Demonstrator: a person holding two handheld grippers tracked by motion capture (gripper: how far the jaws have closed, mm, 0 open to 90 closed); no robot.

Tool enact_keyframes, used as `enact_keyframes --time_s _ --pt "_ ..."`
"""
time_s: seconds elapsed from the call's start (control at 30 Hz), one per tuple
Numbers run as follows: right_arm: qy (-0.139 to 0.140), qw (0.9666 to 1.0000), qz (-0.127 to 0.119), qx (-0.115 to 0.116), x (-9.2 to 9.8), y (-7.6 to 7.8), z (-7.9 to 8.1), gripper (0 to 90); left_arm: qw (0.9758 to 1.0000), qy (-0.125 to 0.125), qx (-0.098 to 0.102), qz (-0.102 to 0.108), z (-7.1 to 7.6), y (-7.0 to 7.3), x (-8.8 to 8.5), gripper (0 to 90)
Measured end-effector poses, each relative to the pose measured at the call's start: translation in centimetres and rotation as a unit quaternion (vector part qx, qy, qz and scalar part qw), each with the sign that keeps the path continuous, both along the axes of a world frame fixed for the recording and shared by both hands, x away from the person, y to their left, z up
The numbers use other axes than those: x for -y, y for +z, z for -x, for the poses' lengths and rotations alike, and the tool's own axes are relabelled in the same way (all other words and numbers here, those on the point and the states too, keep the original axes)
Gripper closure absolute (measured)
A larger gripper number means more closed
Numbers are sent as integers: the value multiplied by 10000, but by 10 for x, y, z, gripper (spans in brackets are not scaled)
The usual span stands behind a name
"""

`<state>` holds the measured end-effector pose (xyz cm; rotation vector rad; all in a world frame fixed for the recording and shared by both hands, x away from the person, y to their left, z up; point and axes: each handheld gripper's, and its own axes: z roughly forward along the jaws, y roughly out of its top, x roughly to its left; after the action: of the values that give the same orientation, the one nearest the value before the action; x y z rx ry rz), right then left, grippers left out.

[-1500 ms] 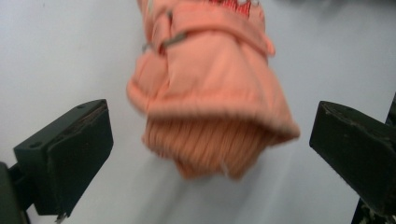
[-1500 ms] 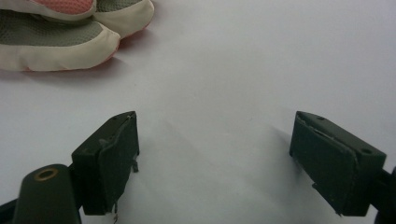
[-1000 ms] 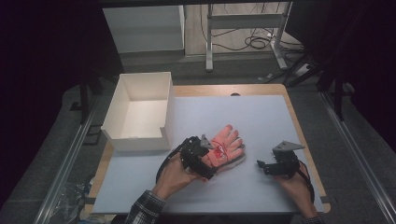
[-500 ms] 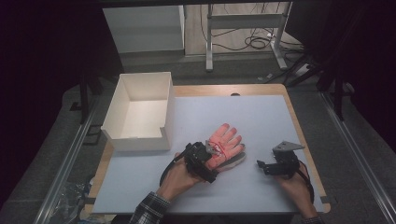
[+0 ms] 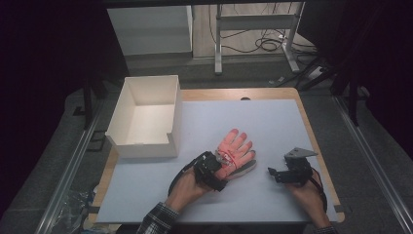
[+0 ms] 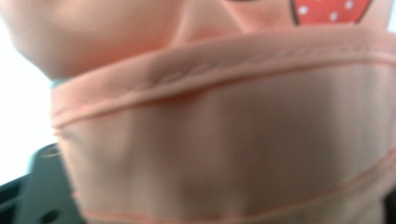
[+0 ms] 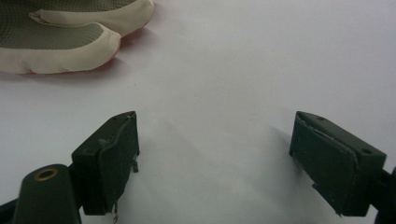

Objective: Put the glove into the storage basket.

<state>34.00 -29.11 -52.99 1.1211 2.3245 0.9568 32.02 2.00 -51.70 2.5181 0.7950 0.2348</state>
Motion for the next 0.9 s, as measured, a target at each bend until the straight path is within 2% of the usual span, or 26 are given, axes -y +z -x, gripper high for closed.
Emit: enact_keyframes --time_s 0.1,0.33,0.47,0.57,0.73,0.9 --pt "1 10000 0 1 0 0 0 160 10000 -16 9 -49 1 3 1 354" --pt "1 10000 -2 0 0 0 0 160 9994 15 -99 325 -1 7 -9 467" --pt "1 10000 -2 0 0 0 0 160 9989 1 -178 444 -5 10 -13 472" --pt "1 10000 -4 1 0 0 0 160 9984 84 -160 529 -7 14 -16 477" --pt "0 10000 -4 5 0 0 0 160 9986 212 -130 471 -12 21 -19 476" --pt "-1 10000 -1 11 0 0 0 160 9983 334 -85 475 -18 34 -21 474"
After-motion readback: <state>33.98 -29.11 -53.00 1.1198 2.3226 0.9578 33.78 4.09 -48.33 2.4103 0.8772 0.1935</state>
